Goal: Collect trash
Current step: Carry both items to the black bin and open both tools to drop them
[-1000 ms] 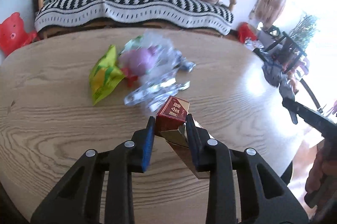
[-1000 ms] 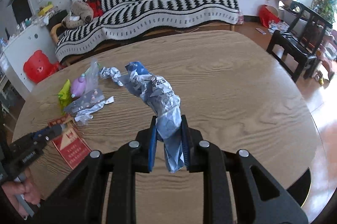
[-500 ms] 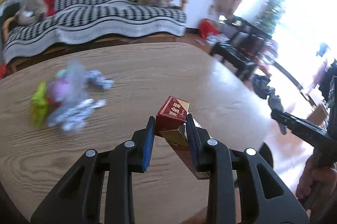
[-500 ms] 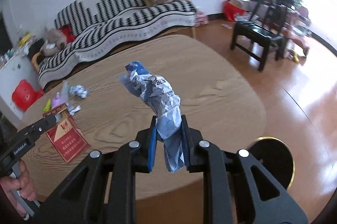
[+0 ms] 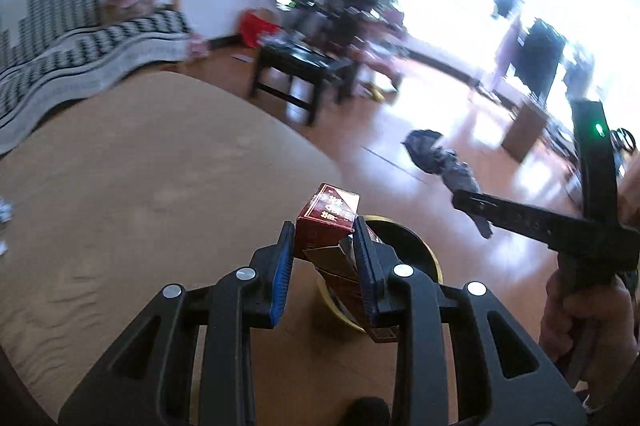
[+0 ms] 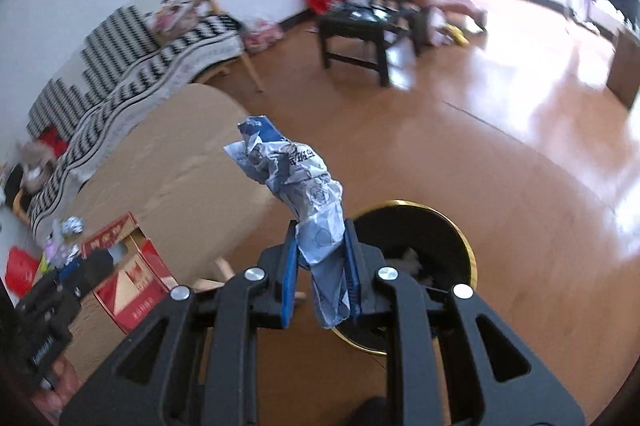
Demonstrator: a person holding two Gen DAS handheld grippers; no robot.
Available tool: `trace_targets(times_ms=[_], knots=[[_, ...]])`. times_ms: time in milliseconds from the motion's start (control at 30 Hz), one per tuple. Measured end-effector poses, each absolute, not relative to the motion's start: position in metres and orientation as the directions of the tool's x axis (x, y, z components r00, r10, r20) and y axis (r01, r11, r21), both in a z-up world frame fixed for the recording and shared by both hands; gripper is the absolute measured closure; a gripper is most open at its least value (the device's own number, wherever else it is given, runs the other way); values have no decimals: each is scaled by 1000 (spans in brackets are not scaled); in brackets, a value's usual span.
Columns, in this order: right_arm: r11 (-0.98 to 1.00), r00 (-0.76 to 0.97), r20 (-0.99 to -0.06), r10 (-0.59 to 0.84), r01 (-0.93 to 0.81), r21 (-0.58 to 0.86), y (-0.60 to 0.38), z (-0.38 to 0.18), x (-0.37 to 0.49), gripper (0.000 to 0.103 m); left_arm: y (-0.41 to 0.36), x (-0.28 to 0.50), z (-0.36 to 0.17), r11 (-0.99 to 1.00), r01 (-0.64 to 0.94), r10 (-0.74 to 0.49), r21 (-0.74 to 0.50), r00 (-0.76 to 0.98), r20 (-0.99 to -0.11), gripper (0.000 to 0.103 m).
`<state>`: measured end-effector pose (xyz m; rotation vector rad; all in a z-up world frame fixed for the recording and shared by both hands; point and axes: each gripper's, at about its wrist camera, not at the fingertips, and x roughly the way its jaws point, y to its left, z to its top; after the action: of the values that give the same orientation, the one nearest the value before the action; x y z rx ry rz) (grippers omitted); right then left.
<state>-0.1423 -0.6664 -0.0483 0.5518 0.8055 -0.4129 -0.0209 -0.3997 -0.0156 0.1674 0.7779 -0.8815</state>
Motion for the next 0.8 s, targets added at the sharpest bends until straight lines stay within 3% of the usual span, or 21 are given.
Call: trace_targets(times_ms=[333, 800], knots=[[704, 552, -825, -120, 633, 321, -712, -91, -172, 82, -491, -34, -90, 550, 824, -577, -133, 260, -774, 74], [703, 533, -839, -110, 638, 313, -728, -99, -169, 82, -525, -21, -121, 555, 816, -551, -159, 218, -805, 74]])
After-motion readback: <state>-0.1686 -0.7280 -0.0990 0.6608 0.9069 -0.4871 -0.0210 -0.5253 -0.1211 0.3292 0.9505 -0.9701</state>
